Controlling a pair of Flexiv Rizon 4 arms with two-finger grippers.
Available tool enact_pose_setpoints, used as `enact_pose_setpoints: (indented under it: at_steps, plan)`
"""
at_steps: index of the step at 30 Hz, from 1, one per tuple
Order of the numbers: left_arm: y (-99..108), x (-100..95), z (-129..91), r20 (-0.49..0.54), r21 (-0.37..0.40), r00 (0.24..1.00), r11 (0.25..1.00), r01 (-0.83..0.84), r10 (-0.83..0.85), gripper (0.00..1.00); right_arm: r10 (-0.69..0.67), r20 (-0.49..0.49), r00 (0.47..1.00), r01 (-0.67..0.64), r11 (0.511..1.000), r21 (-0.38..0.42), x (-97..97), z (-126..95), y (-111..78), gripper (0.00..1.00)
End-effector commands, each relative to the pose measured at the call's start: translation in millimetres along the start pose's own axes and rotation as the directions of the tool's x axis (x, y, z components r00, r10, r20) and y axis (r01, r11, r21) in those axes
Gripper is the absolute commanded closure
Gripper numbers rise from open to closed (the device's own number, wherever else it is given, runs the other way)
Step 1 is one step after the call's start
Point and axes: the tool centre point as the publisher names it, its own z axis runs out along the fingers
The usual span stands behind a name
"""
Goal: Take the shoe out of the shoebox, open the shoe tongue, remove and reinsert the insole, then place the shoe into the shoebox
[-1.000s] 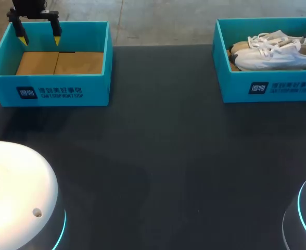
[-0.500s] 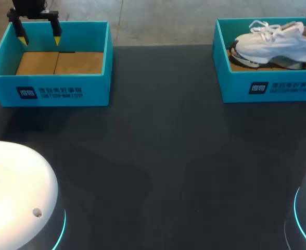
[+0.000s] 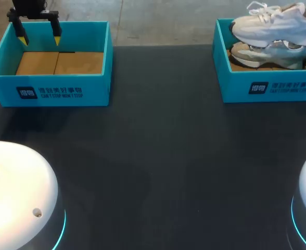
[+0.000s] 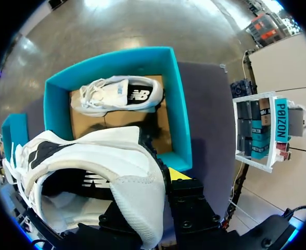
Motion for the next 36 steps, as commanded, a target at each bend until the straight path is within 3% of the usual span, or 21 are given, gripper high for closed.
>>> enact_pose_setpoints:
  at_steps: [1,6,12,17,36]
  plan:
    - [0.0,0.0,0.0,0.000,0.000,1.000,1.000,0.000,0.000,0.00,0.008,-0.002,1.000,-0.008,1.000,-0.012,3.2,-14.2,-12.0,1.00]
    - [0.0,0.0,0.0,0.000,0.000,1.000,1.000,0.000,0.000,0.00,0.024,-0.005,1.000,-0.024,1.000,-0.003,7.6,-17.8,-26.6,1.00]
    - [0.0,0.0,0.0,0.000,0.000,1.000,1.000,0.000,0.000,0.00,0.043,0.017,0.999,-0.042,0.999,-0.014,17.0,-29.6,-58.2,1.00]
    - [0.0,0.0,0.0,0.000,0.000,1.000,1.000,0.000,0.000,0.00,0.050,-0.044,0.998,-0.050,0.999,0.009,35.2,-31.1,-84.6,1.00]
    - [0.0,0.0,0.0,0.000,0.000,1.000,1.000,0.000,0.000,0.00,0.050,-0.044,0.998,-0.050,0.999,0.009,35.2,-31.1,-84.6,1.00]
